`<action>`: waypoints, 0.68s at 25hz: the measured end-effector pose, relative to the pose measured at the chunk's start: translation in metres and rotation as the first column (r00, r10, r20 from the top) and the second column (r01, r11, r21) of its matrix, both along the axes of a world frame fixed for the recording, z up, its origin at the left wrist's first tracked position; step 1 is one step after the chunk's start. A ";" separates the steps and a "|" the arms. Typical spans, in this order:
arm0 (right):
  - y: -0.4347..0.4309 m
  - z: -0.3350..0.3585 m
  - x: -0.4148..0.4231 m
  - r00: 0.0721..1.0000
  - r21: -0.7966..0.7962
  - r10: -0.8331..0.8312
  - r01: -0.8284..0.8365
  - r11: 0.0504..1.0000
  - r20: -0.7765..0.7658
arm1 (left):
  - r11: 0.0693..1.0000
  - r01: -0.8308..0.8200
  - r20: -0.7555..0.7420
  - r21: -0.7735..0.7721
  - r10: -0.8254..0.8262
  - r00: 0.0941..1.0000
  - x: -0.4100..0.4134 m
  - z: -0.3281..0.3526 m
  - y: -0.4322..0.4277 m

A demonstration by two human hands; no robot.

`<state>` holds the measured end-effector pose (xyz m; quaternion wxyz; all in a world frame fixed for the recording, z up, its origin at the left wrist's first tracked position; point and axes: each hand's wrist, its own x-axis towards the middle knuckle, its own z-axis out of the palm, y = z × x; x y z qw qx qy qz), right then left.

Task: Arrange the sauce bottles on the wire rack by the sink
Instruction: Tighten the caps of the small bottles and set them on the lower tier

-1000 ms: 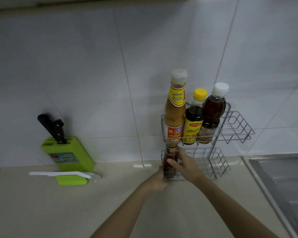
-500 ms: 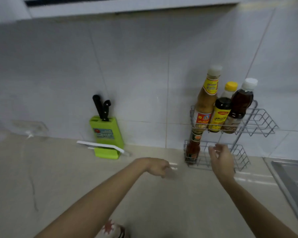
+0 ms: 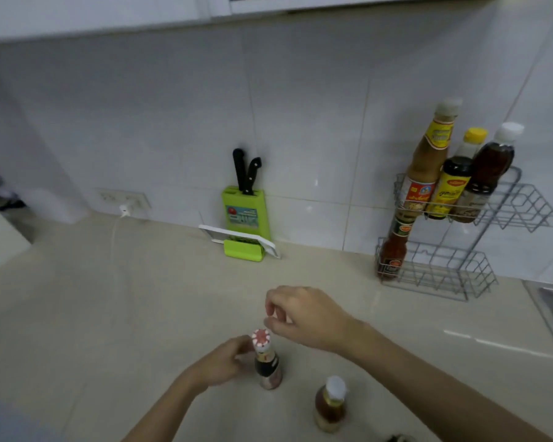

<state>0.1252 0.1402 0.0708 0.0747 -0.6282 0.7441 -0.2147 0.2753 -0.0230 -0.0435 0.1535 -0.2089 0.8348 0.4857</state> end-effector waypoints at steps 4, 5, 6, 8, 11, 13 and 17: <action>-0.012 -0.014 0.025 0.950 0.210 0.100 -0.037 0.977 -0.297 | 0.985 -0.116 -0.182 0.129 0.139 0.973 0.013 0.002 0.039; -0.013 -0.015 0.027 0.938 0.200 0.116 -0.052 0.979 -0.326 | 0.982 -0.179 -0.246 0.064 0.189 0.951 0.010 -0.002 0.041; -0.013 -0.015 0.029 0.931 0.187 0.135 -0.074 0.980 -0.338 | 0.970 -0.242 -0.303 0.009 0.233 0.924 0.009 -0.006 0.045; -0.015 -0.014 0.029 0.919 0.163 0.152 -0.098 0.982 -0.364 | 0.947 -0.315 -0.339 -0.066 0.276 0.899 0.005 -0.013 0.047; -0.020 -0.011 0.031 0.896 0.198 0.187 -0.114 0.974 -0.403 | 0.950 -0.283 -0.318 -0.134 0.229 0.920 0.006 -0.008 0.048; -0.021 -0.010 0.029 0.892 0.222 0.252 -0.178 0.959 -0.376 | 0.957 -0.234 -0.281 -0.171 0.180 0.943 0.005 -0.002 0.044; -0.017 -0.009 0.012 0.865 0.273 0.378 -0.296 0.916 -0.331 | 0.962 -0.152 -0.223 -0.227 0.101 0.970 0.002 0.006 0.037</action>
